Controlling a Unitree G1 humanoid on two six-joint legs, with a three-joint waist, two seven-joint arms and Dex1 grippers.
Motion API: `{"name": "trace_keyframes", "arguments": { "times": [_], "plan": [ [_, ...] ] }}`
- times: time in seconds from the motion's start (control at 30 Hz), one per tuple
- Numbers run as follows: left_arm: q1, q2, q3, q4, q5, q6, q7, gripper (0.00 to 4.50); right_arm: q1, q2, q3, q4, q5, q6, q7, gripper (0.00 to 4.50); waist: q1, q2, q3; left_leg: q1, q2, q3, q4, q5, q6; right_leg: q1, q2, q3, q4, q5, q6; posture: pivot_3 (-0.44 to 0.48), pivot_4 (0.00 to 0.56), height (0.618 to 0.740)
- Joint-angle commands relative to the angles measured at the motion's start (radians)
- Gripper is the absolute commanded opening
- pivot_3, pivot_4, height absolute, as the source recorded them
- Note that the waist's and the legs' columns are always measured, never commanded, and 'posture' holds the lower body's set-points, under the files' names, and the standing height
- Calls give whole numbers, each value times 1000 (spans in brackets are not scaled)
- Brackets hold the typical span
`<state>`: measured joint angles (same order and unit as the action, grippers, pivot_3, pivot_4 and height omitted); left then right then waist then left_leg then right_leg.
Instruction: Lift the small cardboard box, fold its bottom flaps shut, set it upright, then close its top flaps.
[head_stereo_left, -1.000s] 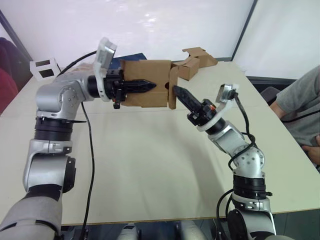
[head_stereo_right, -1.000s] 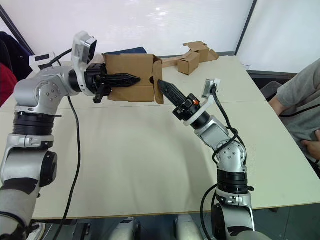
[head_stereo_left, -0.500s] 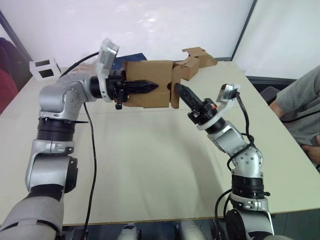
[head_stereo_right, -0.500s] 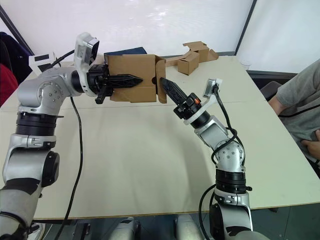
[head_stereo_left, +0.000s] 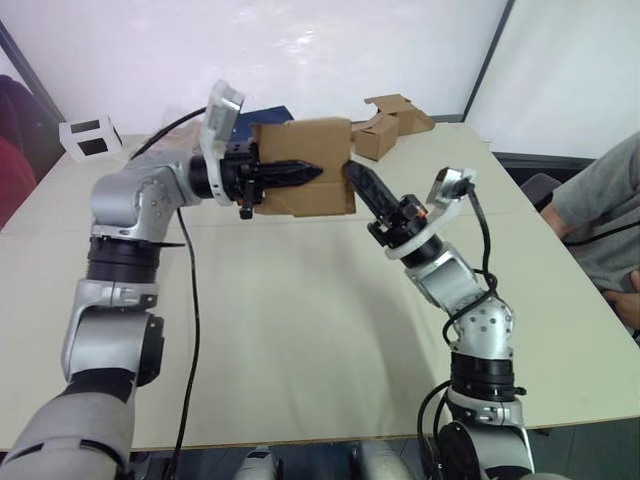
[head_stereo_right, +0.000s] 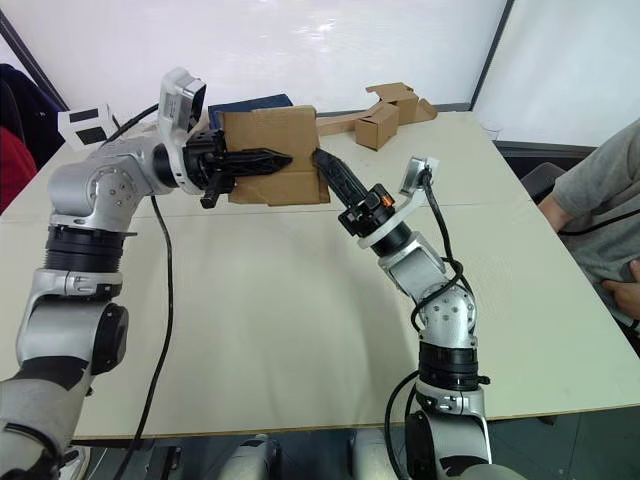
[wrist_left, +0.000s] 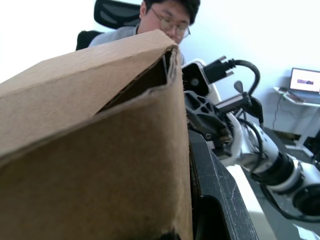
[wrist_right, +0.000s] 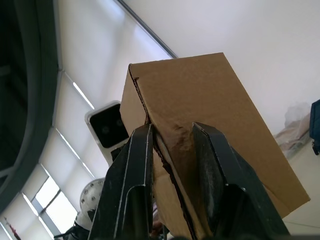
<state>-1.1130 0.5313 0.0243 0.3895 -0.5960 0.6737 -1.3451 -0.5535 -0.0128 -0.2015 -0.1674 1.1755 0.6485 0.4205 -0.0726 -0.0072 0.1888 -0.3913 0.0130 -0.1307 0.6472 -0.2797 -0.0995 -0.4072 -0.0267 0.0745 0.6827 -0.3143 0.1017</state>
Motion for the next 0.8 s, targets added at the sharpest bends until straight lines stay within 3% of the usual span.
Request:
{"name": "trace_keyframes", "arguments": {
  "times": [0.03, 0.27, 0.8],
  "plan": [
    [-42, -11, 23, 4, 6, -36, 16, 0, -1, 33, 42, -60, 32, 9, -8, 1224, 0, 0, 0, 0, 0, 0, 0, 0, 0, 0, 0, 0, 0, 0, 0, 0, 150, 740],
    [-47, -23, 24, 12, 3, -44, 20, 0, 7, 77, 79, -61, -6, -7, -19, 1224, 0, 0, 0, 0, 0, 0, 0, 0, 0, 0, 0, 0, 0, 0, 0, 0, 150, 740],
    [-54, -14, 35, 22, -2, -46, 32, 0, 76, -16, 30, -94, -15, -19, -33, 1224, 0, 0, 0, 0, 0, 0, 0, 0, 0, 0, 0, 0, 0, 0, 0, 0, 150, 740]
  ]
}}
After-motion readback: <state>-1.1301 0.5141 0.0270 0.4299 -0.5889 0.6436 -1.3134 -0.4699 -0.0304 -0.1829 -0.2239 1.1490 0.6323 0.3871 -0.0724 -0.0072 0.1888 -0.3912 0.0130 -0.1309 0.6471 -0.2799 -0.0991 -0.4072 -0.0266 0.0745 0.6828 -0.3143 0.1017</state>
